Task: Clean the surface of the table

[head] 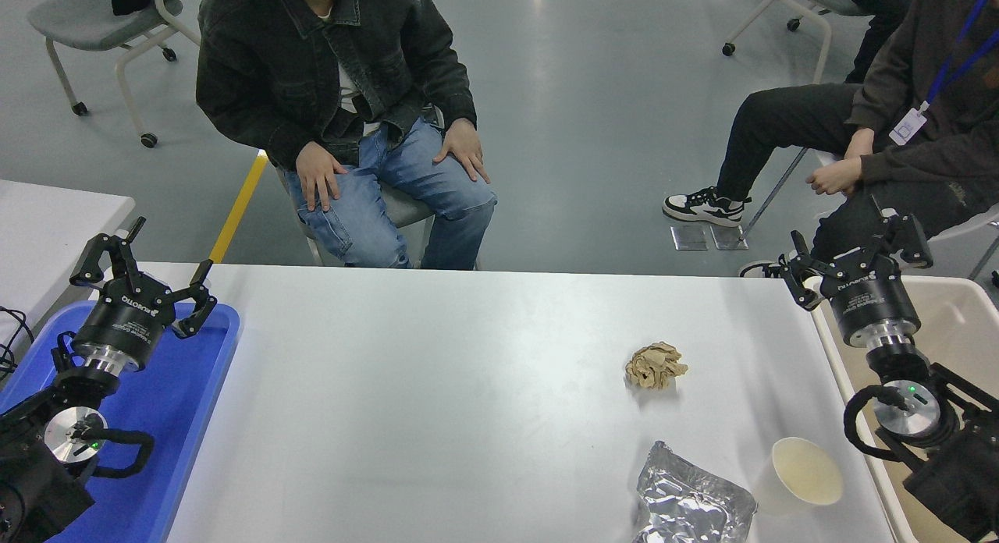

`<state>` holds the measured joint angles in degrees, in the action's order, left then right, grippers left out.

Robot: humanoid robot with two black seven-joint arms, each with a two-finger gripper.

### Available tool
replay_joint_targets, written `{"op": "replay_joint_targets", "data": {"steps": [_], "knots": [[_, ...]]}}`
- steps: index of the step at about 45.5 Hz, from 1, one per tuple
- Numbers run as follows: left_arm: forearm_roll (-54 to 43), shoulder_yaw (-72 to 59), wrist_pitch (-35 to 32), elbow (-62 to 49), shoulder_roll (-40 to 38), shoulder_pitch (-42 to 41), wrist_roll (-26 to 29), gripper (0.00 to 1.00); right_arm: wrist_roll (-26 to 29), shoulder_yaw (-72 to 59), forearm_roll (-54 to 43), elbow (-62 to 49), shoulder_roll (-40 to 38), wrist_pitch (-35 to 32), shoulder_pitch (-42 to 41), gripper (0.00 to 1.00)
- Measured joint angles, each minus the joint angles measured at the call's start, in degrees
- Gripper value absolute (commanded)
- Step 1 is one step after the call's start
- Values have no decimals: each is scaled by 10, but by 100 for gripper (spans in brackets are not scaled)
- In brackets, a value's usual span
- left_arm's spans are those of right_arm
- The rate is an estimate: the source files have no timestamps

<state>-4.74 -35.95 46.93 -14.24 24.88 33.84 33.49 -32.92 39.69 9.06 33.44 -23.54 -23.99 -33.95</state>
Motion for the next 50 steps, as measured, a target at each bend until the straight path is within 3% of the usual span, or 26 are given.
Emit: {"op": "replay_joint_targets", "data": {"steps": [20, 39, 50], "knots": [[0, 0, 0, 0, 0, 0, 0, 100, 0, -34, -37, 54, -64, -3, 1, 100], [0, 0, 0, 0, 0, 0, 0, 100, 25, -85, -190, 157, -142, -9, -2, 100], [0, 0, 0, 0, 0, 0, 0, 100, 47, -154, -276, 266, -230, -12, -24, 100]]}}
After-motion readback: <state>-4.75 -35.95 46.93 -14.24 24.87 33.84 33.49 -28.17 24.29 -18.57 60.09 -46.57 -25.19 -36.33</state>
